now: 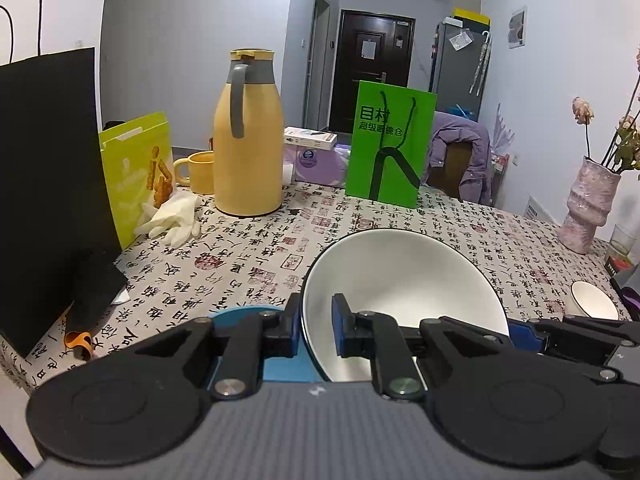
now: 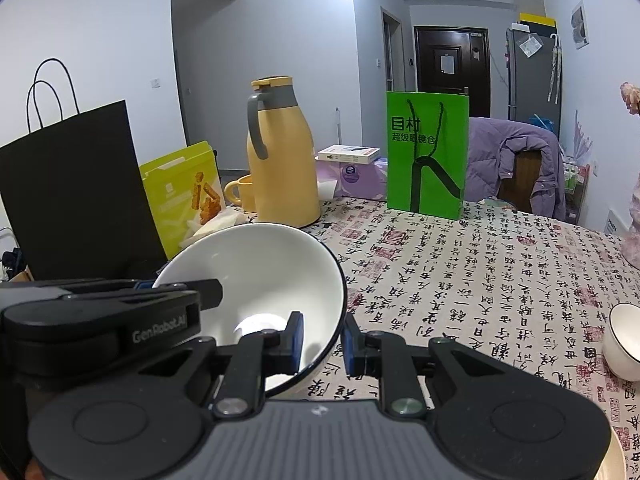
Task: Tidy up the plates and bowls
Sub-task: 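Carry the white bowl with both grippers toward the blue bowl by the black bag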
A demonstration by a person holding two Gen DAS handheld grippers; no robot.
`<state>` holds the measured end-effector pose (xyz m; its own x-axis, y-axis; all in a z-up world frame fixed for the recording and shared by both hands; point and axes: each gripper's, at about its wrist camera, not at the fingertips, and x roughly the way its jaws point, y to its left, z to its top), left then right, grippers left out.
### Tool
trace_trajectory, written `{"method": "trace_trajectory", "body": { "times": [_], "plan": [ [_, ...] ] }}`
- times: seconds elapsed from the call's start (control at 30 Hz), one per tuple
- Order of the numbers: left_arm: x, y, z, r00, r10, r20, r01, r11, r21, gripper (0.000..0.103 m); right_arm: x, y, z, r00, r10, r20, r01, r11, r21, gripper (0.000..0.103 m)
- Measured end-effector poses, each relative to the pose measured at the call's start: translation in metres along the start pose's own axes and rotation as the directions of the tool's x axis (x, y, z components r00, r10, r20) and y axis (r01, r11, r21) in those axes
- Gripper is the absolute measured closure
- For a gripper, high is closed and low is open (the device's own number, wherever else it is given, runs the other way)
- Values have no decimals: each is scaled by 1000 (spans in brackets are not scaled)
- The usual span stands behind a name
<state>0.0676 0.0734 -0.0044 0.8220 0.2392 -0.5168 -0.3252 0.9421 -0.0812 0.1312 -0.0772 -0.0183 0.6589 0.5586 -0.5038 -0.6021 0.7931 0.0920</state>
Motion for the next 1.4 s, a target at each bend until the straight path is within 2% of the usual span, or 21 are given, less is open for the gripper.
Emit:
{"method": "trace_trajectory", "body": {
  "times": [1.4],
  "plan": [
    [10, 63, -8, 999, 22, -30, -24, 997, -72, 88, 41, 54, -3, 998, 34, -60, -36, 999, -32, 84]
  ]
}}
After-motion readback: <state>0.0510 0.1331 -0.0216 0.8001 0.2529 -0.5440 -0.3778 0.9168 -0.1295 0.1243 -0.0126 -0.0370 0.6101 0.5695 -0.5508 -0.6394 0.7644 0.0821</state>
